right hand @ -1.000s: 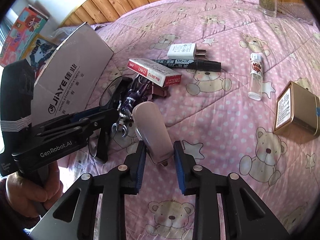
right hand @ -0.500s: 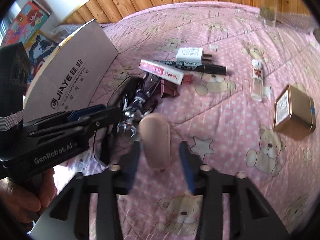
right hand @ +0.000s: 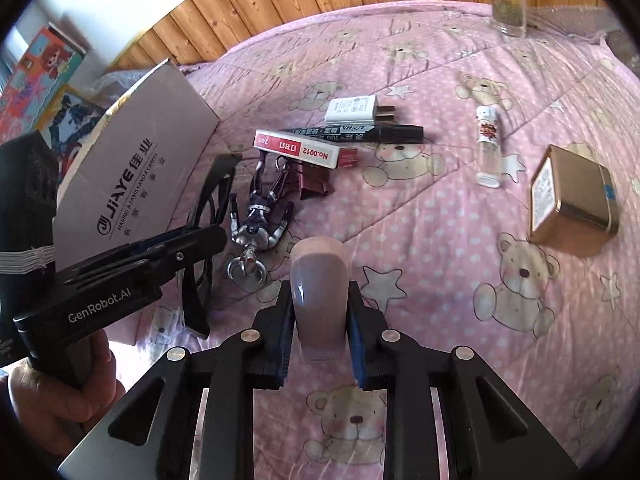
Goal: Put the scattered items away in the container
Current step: 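Grasp the black glasses with the left tool while the right lifts the stapler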
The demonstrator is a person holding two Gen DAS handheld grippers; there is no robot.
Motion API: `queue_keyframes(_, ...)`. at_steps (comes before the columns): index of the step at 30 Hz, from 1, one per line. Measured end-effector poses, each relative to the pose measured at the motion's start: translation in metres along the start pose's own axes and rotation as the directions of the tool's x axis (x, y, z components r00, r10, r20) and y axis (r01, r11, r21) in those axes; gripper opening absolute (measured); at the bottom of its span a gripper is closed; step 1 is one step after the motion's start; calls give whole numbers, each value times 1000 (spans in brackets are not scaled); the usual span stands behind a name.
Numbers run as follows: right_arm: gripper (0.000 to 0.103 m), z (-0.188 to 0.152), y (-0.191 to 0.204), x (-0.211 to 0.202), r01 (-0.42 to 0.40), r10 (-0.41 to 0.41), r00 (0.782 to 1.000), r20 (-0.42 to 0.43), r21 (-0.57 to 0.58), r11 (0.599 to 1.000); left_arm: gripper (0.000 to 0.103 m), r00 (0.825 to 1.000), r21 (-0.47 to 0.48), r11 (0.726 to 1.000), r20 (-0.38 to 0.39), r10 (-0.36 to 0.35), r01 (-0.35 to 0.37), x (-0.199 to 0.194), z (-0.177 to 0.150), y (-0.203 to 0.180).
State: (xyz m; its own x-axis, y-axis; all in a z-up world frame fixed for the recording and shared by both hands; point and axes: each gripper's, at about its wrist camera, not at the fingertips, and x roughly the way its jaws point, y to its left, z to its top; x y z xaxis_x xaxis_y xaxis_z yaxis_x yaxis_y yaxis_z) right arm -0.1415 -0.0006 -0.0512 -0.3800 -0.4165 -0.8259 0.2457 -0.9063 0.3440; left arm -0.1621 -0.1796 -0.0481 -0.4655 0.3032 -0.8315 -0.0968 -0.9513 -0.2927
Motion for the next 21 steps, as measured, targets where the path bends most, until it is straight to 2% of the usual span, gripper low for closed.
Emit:
queue_keyframes(5, 25, -7, 5, -9, 5, -5, 1000, 12, 14, 1000, 35, 999, 42, 999, 21, 34, -35, -17, -5, -8)
queue_keyframes(10, 25, -15, 13, -21, 3, -3, 1000, 30, 21, 1000, 30, 999, 35, 999, 38, 10, -11, -36, -9, -11)
queue_keyframes(11, 25, -16, 16, -23, 1, -2, 999, 32, 20, 1000, 22, 999, 38, 999, 45, 12, -14, -41, -10, -12)
queue_keyframes(12, 25, -17, 18, -24, 3, -4, 999, 32, 17, 1000, 20, 999, 42, 999, 47, 9, -11, -44, -10, -12)
queue_keyframes(14, 25, -20, 20, -25, 8, -9, 999, 32, 16, 1000, 20, 1000, 39, 999, 31, -3, 2, -44, -12, -12)
queue_keyframes(16, 25, -23, 21, -27, 10, -10, 1000, 29, 24, 1000, 20, 999, 38, 999, 28, 20, -21, -40, -13, -11)
queue_keyframes(19, 25, -27, 19, -24, 14, -15, 1000, 20, 35, 999, 25, 1000, 33, 999, -1, 24, -23, -26, -9, -10)
queue_keyframes(20, 26, -27, 18, -23, 16, -16, 1000, 15, 42, 999, 33, 1000, 30, 999, -13, 24, -24, -20, -6, -10)
queue_keyframes(21, 26, -28, 17, -21, 17, -17, 1000, 11, 48, 999, 46, 999, 30, 999, -38, 24, -23, -11, -4, -10)
